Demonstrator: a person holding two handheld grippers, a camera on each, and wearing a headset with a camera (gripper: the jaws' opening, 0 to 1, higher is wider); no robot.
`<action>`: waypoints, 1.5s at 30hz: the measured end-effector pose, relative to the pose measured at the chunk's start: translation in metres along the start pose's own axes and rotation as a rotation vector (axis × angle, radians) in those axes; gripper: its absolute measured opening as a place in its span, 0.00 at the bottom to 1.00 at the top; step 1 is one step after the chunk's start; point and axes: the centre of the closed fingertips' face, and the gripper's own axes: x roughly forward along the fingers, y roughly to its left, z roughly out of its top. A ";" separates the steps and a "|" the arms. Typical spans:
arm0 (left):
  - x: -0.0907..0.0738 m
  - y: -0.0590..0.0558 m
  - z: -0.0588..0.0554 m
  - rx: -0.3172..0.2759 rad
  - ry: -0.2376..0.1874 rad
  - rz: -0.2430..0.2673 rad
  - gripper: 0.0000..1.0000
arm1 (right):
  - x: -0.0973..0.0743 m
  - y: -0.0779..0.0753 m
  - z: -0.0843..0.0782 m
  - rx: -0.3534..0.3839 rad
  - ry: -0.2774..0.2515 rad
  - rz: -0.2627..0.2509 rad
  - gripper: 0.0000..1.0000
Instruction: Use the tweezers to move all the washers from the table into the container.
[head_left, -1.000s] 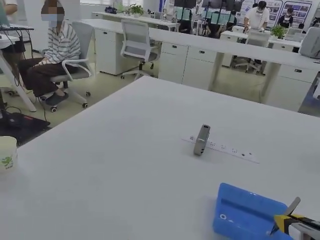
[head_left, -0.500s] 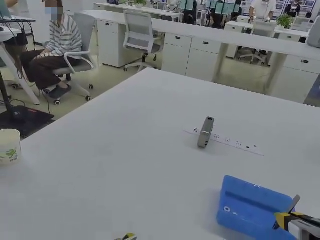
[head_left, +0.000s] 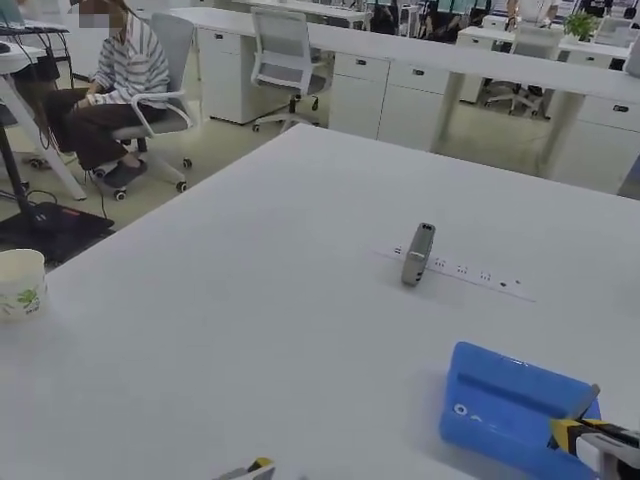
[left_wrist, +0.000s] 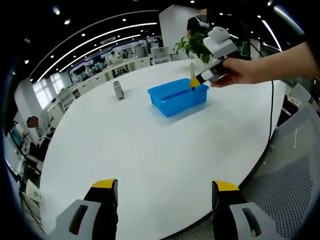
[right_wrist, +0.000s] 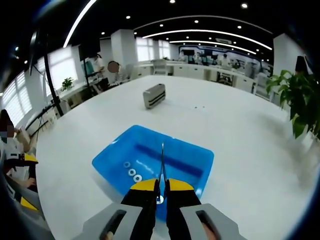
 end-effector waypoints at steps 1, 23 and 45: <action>0.000 0.001 0.000 0.000 0.001 0.002 0.78 | 0.001 0.000 0.000 0.002 0.001 0.001 0.02; 0.000 -0.014 -0.001 -0.025 0.024 -0.080 0.79 | -0.011 -0.002 0.009 0.025 -0.049 0.006 0.03; -0.006 -0.007 0.012 -0.045 -0.061 -0.040 0.81 | -0.009 0.000 0.010 -0.005 -0.074 0.002 0.03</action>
